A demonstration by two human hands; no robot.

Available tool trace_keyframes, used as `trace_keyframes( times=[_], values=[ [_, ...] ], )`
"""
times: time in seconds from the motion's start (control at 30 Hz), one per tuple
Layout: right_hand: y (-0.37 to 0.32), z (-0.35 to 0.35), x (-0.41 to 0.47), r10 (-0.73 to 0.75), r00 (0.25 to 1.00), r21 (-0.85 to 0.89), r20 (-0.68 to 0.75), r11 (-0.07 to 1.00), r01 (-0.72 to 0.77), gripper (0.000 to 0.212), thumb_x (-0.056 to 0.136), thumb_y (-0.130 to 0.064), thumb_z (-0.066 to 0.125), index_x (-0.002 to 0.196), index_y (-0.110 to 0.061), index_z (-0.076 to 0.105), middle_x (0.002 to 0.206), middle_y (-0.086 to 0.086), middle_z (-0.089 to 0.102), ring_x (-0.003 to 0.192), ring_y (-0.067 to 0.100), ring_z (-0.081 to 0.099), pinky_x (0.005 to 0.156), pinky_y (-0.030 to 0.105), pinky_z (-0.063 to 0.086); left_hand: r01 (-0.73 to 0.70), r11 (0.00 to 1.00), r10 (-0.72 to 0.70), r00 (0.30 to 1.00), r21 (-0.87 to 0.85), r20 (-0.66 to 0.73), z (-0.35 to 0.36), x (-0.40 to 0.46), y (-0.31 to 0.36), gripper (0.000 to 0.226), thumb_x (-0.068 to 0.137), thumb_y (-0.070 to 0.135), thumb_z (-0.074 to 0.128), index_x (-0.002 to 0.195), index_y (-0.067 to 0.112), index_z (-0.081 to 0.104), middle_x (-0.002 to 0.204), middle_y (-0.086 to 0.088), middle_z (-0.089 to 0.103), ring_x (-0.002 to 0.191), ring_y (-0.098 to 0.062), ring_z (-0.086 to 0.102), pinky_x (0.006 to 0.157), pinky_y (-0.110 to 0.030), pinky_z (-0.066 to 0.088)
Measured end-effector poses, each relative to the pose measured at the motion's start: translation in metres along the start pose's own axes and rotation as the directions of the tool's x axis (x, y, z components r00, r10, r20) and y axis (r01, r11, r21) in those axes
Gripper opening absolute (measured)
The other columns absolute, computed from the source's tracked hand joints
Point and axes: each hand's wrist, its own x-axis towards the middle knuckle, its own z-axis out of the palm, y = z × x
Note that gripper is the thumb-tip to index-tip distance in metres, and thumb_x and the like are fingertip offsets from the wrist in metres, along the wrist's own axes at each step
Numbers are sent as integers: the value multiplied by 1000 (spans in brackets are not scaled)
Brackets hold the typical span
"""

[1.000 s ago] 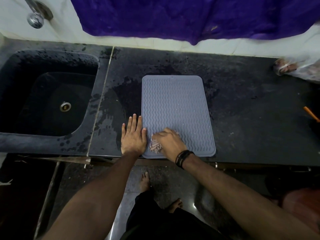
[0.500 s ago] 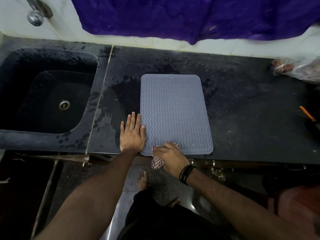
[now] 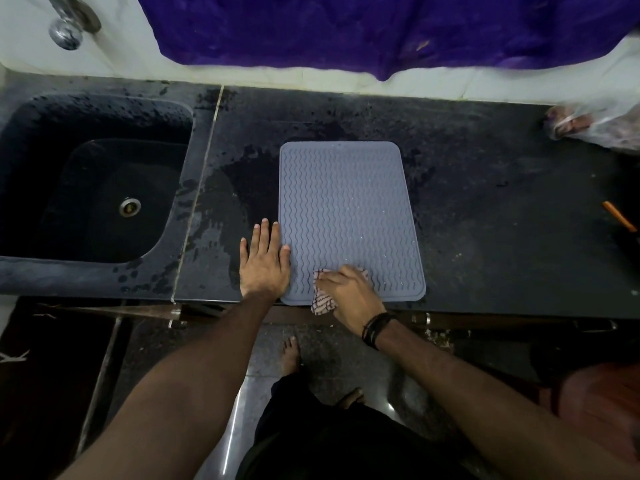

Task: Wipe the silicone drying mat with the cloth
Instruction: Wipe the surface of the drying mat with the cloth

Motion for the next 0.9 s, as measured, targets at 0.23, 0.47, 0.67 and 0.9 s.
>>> trace_keyframes(
  times=[0.23, 0.47, 0.67, 0.9],
  values=[
    [1, -3, -9, -35, 999, 97, -3, 995, 36, 51, 75, -3, 69, 124, -17, 62, 126, 0, 63, 113, 22, 47, 102, 37, 39, 3, 1000, -4, 1000, -30, -22, 1, -2, 1, 60, 106, 44, 19, 161, 21, 9, 169, -1, 3, 155, -17, -3, 125, -46, -2],
    [0, -20, 51, 66, 996, 40, -62, 997, -63, 54, 76, -4, 70, 128, -13, 59, 130, 5, 60, 118, 25, 48, 106, 35, 36, 8, 1000, -8, 1000, -10, -21, 0, -1, 2, 61, 106, 45, 16, 161, 22, 7, 169, 0, 1, 155, -16, -4, 125, -45, -3],
    [-6, -3, 26, 19, 999, -1, -38, 1000, -19, 54, 74, -4, 72, 126, -14, 61, 131, 4, 60, 118, 25, 47, 105, 39, 36, 5, 1000, -5, 999, -12, -36, 2, 0, 1, 60, 106, 45, 17, 161, 22, 9, 169, 0, 3, 155, -16, -2, 125, -46, -2],
    [-7, 1, -6, -75, 996, 42, 42, 996, 74, 54, 74, -5, 67, 127, -16, 60, 134, 3, 57, 121, 26, 45, 108, 42, 35, -1, 1000, 0, 1000, -27, -29, 2, -1, 0, 61, 106, 45, 17, 161, 22, 9, 169, -1, 3, 155, -17, -3, 125, -47, -2]
  ],
)
